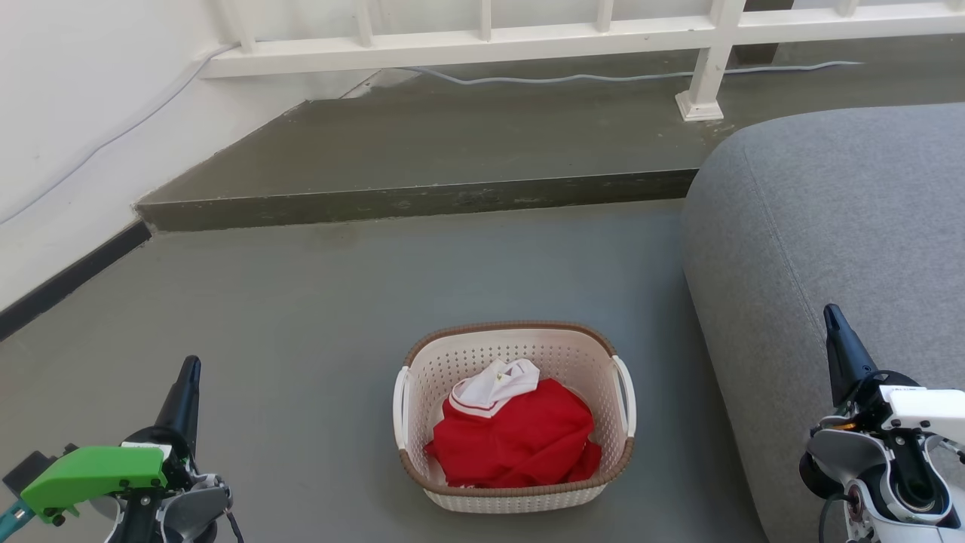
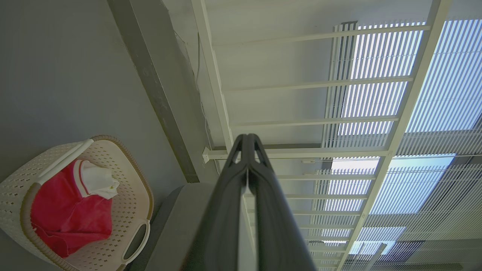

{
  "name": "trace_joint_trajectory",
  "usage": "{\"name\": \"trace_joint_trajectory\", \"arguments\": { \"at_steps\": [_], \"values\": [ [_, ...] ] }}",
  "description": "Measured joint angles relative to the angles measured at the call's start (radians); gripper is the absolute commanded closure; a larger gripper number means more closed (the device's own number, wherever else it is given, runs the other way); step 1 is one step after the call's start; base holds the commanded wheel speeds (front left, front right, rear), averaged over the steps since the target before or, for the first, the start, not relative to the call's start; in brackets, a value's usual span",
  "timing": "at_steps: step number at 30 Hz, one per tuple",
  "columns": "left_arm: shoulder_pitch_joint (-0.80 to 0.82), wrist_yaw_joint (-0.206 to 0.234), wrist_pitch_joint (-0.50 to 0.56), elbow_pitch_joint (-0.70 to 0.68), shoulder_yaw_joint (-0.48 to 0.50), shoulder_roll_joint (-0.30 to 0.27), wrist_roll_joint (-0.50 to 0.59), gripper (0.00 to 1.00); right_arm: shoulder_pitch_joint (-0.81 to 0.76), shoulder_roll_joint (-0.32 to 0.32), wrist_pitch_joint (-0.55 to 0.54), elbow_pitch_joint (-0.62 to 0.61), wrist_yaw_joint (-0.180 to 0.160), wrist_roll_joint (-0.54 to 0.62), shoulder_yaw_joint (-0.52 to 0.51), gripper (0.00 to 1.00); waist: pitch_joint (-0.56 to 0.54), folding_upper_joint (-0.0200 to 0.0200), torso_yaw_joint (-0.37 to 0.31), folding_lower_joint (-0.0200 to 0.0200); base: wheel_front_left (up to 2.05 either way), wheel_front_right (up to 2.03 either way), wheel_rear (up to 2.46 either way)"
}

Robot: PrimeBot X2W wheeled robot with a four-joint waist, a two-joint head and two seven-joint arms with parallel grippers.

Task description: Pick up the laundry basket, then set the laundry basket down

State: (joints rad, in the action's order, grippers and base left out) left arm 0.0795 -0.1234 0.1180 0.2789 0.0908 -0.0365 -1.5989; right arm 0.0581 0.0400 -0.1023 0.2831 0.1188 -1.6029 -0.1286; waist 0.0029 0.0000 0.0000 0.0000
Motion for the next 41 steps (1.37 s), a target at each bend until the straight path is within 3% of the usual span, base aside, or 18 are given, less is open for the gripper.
{"name": "trace_joint_trajectory", "arguments": {
  "at_steps": [41],
  "values": [
    [0.000,0.000,0.000,-0.001,-0.001,0.000,0.000,1.00,0.000,0.000,0.000,-0.001,0.000,0.000,0.000,1.00,0.000,0.0000,0.000,0.0000,0.00,0.00,0.00]
  ]
}}
